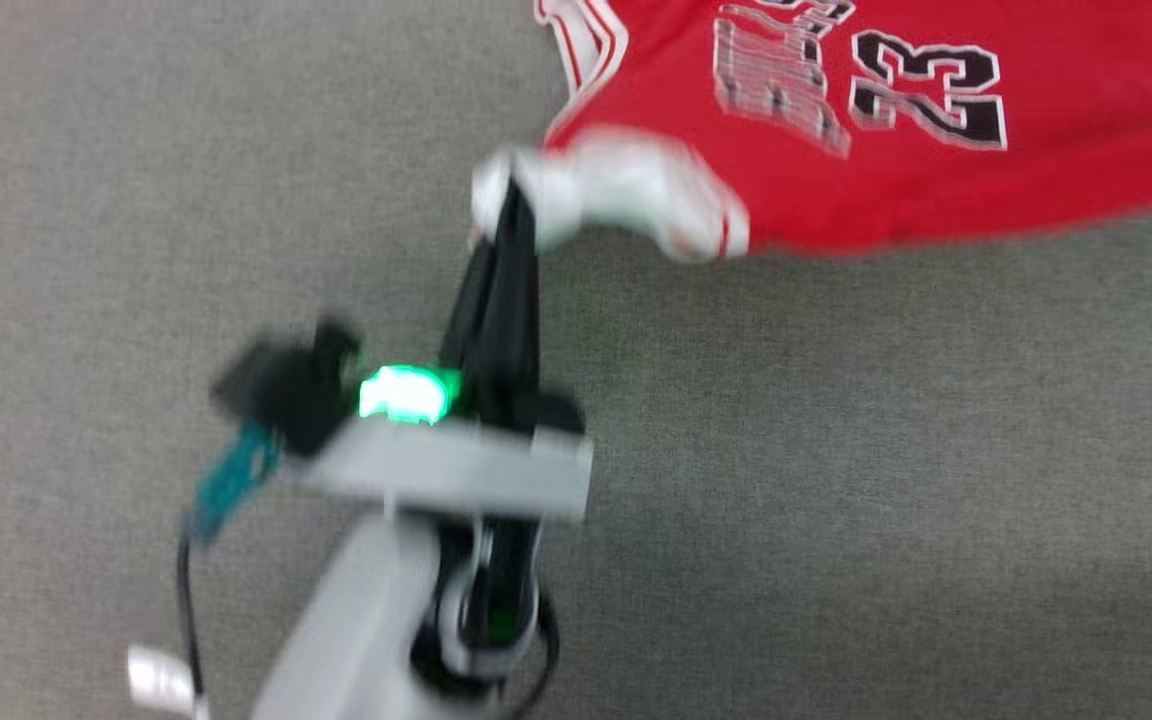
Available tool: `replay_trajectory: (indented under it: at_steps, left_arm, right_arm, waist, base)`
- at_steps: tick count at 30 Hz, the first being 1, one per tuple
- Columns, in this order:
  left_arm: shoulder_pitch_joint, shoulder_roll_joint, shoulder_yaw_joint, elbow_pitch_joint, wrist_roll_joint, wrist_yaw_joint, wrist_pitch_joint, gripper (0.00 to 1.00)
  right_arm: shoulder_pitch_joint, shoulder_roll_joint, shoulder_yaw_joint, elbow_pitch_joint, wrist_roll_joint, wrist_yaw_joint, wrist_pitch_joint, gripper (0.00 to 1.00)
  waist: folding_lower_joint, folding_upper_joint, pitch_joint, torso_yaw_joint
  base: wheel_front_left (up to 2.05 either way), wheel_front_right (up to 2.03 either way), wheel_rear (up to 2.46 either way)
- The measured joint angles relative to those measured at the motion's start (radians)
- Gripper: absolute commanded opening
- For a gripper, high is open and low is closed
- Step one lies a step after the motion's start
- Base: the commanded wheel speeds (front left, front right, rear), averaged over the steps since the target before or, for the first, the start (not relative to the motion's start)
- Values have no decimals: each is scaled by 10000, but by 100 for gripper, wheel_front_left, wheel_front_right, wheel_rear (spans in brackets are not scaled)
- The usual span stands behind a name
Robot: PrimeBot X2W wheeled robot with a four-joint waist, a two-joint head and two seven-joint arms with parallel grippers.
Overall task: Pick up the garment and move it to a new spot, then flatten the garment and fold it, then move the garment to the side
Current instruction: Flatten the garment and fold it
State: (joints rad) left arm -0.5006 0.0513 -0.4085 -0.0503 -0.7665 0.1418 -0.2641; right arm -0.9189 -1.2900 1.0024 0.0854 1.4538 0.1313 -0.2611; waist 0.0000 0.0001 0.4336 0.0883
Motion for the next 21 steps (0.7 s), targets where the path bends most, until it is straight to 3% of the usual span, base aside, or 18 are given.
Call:
replay_trajectory:
  at_steps: [14,21]
  left_arm:
    - [4997,-17,138,-2955,313,36,-2,0]
    - [6685,-21,-351,-4000,934,468,0,0]
  right_arm:
    - [4662,79,-2458,-554,-769,2,0,0]
    - [6550,4,-3758,-928,-1152,2,0,0]
  waist:
    - [0,0,-1022,-198]
    - [0,0,-1241,-450]
  base:
    - [0,0,0]
    - [0,0,0]
